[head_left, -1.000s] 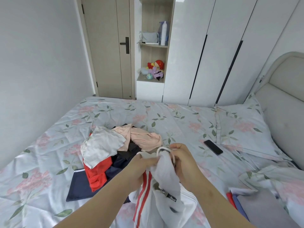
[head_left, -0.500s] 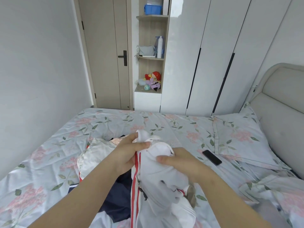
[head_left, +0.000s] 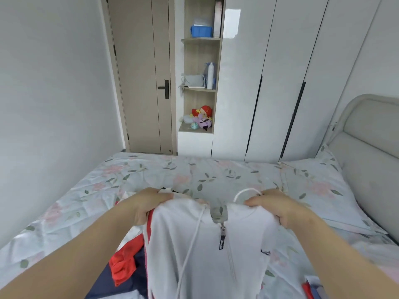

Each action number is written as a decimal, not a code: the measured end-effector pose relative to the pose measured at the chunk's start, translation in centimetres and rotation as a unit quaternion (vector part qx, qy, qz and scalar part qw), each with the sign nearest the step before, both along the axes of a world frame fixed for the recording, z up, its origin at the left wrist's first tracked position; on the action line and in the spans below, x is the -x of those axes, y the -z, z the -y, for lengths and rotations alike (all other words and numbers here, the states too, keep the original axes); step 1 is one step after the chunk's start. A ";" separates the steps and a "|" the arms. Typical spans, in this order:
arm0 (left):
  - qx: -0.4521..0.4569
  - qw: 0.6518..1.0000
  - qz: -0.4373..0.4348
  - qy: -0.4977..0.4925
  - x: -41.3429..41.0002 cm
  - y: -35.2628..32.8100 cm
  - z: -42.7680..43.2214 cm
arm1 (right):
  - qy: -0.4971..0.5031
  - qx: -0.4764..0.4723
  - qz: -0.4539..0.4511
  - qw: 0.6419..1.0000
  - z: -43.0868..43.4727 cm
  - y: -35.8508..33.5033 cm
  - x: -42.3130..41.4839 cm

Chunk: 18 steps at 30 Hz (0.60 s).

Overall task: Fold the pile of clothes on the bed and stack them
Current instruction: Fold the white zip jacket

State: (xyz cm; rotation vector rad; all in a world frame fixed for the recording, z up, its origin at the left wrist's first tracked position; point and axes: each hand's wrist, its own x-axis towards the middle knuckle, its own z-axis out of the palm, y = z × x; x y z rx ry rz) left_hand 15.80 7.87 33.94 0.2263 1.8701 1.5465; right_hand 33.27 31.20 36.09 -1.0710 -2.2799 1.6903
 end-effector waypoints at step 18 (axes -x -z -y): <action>-0.180 0.981 0.006 0.067 -1.5 2.6 4.0 | 0.005 0.233 -0.114 0.966 -0.2 3.2 -3.1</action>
